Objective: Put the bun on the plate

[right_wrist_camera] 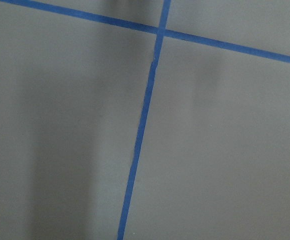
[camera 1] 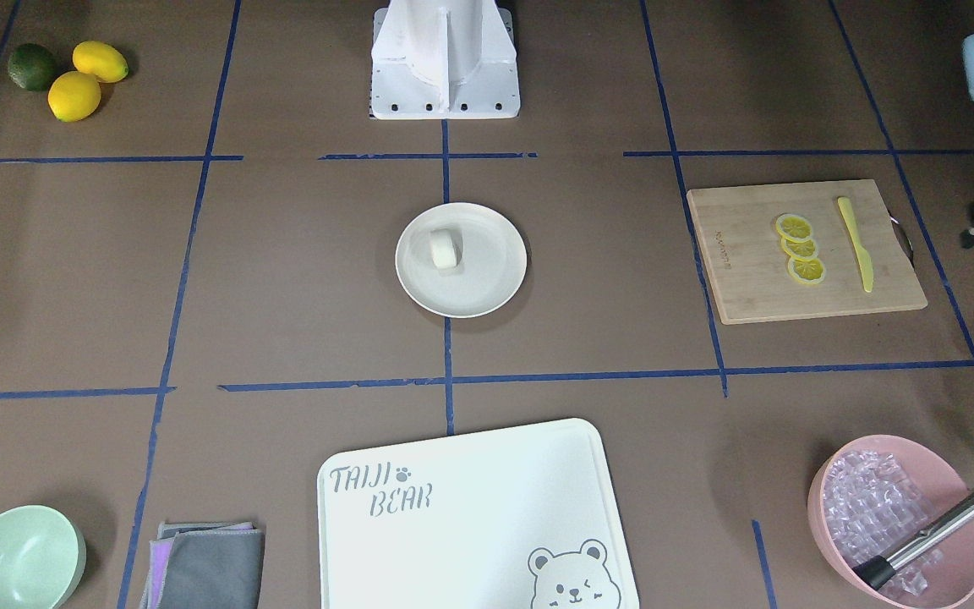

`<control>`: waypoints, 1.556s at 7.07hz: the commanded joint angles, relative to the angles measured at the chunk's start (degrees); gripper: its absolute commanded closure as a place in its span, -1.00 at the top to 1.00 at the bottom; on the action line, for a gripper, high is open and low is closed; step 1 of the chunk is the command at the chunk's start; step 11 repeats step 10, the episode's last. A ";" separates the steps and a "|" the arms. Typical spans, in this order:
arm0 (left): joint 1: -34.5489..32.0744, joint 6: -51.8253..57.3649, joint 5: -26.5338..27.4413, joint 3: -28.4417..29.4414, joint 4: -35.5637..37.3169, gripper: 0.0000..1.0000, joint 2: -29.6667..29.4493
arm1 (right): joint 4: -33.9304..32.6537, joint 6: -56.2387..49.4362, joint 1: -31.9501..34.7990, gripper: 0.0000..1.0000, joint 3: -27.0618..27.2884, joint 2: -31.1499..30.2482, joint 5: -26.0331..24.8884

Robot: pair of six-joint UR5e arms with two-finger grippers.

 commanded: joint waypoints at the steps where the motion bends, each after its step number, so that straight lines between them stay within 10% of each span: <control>1: -8.81 2.10 -0.28 7.17 -2.43 1.00 6.13 | -0.07 0.09 1.47 0.99 -1.15 0.02 -0.10; 11: -10.16 7.03 -4.50 6.92 -8.95 1.00 8.61 | -0.07 0.35 1.56 0.99 -1.15 0.20 0.08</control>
